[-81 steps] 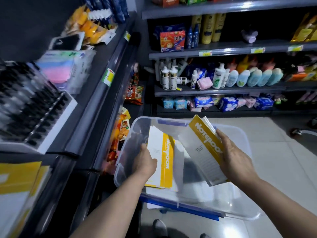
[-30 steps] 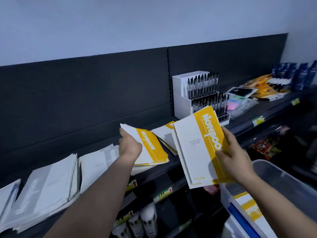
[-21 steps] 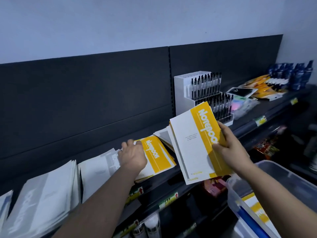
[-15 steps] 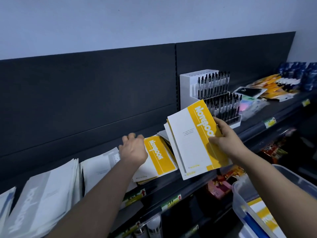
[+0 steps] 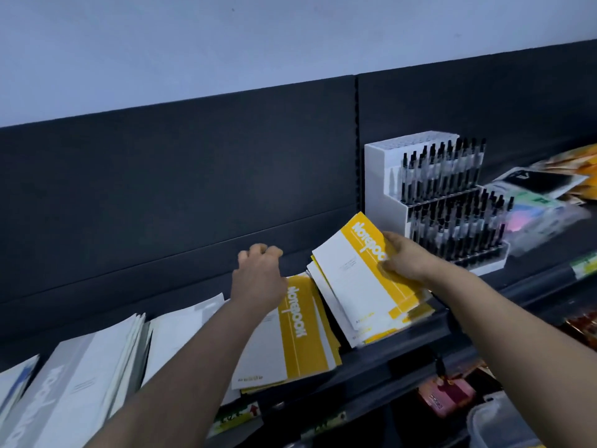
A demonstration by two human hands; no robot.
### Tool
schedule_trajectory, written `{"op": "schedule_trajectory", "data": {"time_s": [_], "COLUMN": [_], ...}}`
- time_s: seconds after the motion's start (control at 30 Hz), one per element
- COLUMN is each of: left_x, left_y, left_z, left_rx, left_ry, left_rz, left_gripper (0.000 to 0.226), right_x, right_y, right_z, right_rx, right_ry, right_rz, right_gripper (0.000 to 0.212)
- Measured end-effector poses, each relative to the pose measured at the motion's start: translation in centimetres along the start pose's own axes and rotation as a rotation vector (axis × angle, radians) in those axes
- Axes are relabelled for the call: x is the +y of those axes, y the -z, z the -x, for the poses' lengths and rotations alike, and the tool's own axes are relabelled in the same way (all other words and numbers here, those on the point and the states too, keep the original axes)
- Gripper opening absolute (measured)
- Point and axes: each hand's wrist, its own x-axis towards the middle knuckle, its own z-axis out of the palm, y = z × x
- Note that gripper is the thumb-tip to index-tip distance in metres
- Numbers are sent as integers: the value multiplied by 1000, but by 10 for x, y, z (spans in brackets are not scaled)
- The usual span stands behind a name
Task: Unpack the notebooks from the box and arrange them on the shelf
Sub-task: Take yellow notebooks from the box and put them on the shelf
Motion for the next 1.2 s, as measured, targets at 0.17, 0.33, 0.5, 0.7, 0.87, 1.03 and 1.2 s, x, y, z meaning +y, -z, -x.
{"op": "schedule_trajectory", "data": {"time_s": [0.17,0.33,0.5,0.7,0.87,1.03,1.2], "left_x": [8,9,11,11,9,9,20], "left_y": [-18,-29,-30,-21,-9,-4,-9], "left_z": [0,4,11,27,47,79,125], "left_rx": [-62,-87,-113,-128,-112,-114,-179], "left_ry": [32,72,78,41,-40,-167,-340], "left_rz": [-141,-150,-141,-119,-73,-5,28], "left_gripper": [49,51,51,50,48,48,45], "right_x": [19,35,41,41,44,59,87], "right_y": [-17,-38,-35,-28,-30,-44,-51], "right_z": [-20,-18,-12,17,60,130,220], "right_rx": [-49,49,109,159,213,220,229], "right_ry": [8,226,237,184,115,-25,-232], "right_rz": [589,1101,1076,1036,978,971,960], "right_gripper": [49,48,44,43,38,37,42]}}
